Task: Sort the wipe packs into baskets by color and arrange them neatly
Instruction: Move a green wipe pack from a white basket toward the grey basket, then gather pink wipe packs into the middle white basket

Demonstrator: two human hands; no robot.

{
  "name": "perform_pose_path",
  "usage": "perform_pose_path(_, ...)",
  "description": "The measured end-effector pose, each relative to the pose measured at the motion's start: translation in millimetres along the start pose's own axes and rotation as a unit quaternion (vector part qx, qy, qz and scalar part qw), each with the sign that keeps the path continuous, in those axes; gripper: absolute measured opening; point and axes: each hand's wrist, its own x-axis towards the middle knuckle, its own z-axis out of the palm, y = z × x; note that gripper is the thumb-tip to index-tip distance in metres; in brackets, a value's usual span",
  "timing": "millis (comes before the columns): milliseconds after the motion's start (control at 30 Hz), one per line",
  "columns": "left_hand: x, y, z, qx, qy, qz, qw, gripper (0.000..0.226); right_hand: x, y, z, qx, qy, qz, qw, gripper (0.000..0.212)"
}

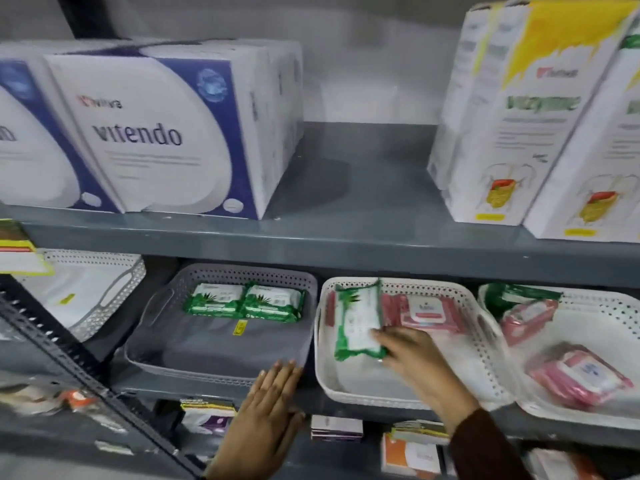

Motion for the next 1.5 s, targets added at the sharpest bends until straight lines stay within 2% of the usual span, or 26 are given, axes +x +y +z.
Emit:
perform_pose_path(67, -7.6, -17.3, -10.0, 0.012, 0.006, -0.023, 1.0, 0.061, 21.9, 10.4, 45.1, -0.016, -0.035, 0.0, 0.999, 0.023)
perform_pose_path(133, -18.4, -35.0, -18.8, 0.021, 0.008, -0.035, 0.999, 0.06, 38.3, 17.0, 88.2, -0.057, -0.052, -0.014, 0.997, 0.034)
perform_pose_path(200, -27.0, -48.3, -26.0, 0.029, 0.014, -0.048, 0.998, 0.06, 50.3, 22.9, 122.7, -0.157, -0.064, -0.054, 0.984, 0.039)
perform_pose_path(300, -37.8, -61.3, -32.6, 0.025, 0.011, -0.065, 0.998, 0.059, 61.7, 29.6, 163.3, -0.266, -0.043, -0.097, 0.958, 0.031)
perform_pose_path(367, -39.0, -64.6, -33.5, 0.026, 0.019, -0.063, 0.997, 0.058, 66.7, 33.6, 179.5, -0.339, -0.056, -0.105, 0.933, 0.033)
perform_pose_path(467, -36.0, -62.3, -29.8, 0.002, 0.047, -0.069, 0.996, 0.055, 67.6, 37.5, 192.6, -0.47, -0.096, -0.09, 0.872, 0.057)
perform_pose_path(533, -28.9, -58.8, -26.2, -0.017, 0.077, -0.06, 0.995, 0.048, 65.0, 33.3, 195.0, -0.503, -0.098, -0.076, 0.855, 0.057)
perform_pose_path(600, -22.1, -52.7, -21.7, -0.02, 0.09, -0.041, 0.995, 0.046, 58.7, 26.9, 191.6, -0.502, -0.091, -0.083, 0.856, 0.051)
perform_pose_path(667, -12.6, -41.0, -17.7, -0.022, 0.085, -0.016, 0.996, 0.05, 49.7, 17.9, 174.2, -0.46, -0.05, -0.13, 0.877, 0.046)
perform_pose_path(767, 6.5, -17.7, -14.1, -0.036, 0.082, 0.03, 0.996, 0.051, 35.7, 3.0, 129.8, -0.335, 0.036, -0.186, 0.923, 0.041)
perform_pose_path(800, 12.6, -9.7, -13.6, -0.043, 0.082, 0.047, 0.995, 0.05, 33.7, -0.4, 111.4, -0.306, 0.072, -0.205, 0.927, 0.038)
perform_pose_path(900, 34.6, 23.2, -7.5, -0.054, 0.077, 0.111, 0.989, 0.05, 20.1, -13.0, 42.5, -0.263, 0.176, -0.235, 0.919, 0.033)
perform_pose_path(1000, 66.3, 71.0, 5.8, -0.044, 0.059, 0.172, 0.982, 0.056, 3.2, -17.3, -50.4, -0.242, 0.329, -0.233, 0.883, 0.026)
perform_pose_path(1067, 81.7, 95.9, 14.9, -0.029, 0.038, 0.195, 0.98, 0.061, -6.1, -16.6, -104.0, -0.215, 0.39, -0.215, 0.869, 0.019)
perform_pose_path(1167, 100.2, 125.8, 25.4, -0.019, 0.026, 0.206, 0.978, 0.051, -4.7, -17.5, -166.4, -0.247, 0.389, -0.174, 0.87, 0.017)
perform_pose_path(1233, 107.4, 139.2, 32.1, -0.028, 0.021, 0.212, 0.977, 0.041, 6.3, -19.3, -189.4, -0.321, 0.348, -0.133, 0.871, 0.031)
perform_pose_path(1267, 109.8, 145.3, 37.0, -0.031, 0.016, 0.214, 0.976, 0.044, 11.5, -19.2, -200.4, -0.387, 0.323, -0.104, 0.857, 0.038)
perform_pose_path(1333, 111.6, 148.9, 45.8, -0.043, 0.009, 0.206, 0.978, 0.045, 17.0, -19.3, -208.8, -0.552, 0.272, -0.053, 0.786, 0.046)
perform_pose_path(1367, 112.1, 149.8, 48.2, -0.056, 0.01, 0.195, 0.979, 0.045, 20.0, -19.6, -214.4, -0.604, 0.259, -0.045, 0.753, 0.048)
perform_pose_path(1400, 112.0, 150.0, 50.6, -0.066, 0.009, 0.183, 0.981, 0.044, 24.1, -18.5, -220.9, -0.62, 0.255, -0.039, 0.741, 0.048)
perform_pose_path(1433, 111.3, 149.7, 52.9, -0.071, 0.011, 0.174, 0.982, 0.043, 24.3, -16.7, -223.3, -0.604, 0.268, -0.035, 0.75, 0.046)
perform_pose_path(1467, 109.9, 150.1, 54.9, -0.07, 0.017, 0.167, 0.983, 0.043, 24.4, -15.0, -225.0, -0.554, 0.295, -0.038, 0.777, 0.043)
perform_pose_path(1500, 108.1, 151.2, 56.4, -0.067, 0.021, 0.159, 0.985, 0.045, 23.1, -15.3, -224.3, -0.459, 0.331, -0.03, 0.824, 0.042)
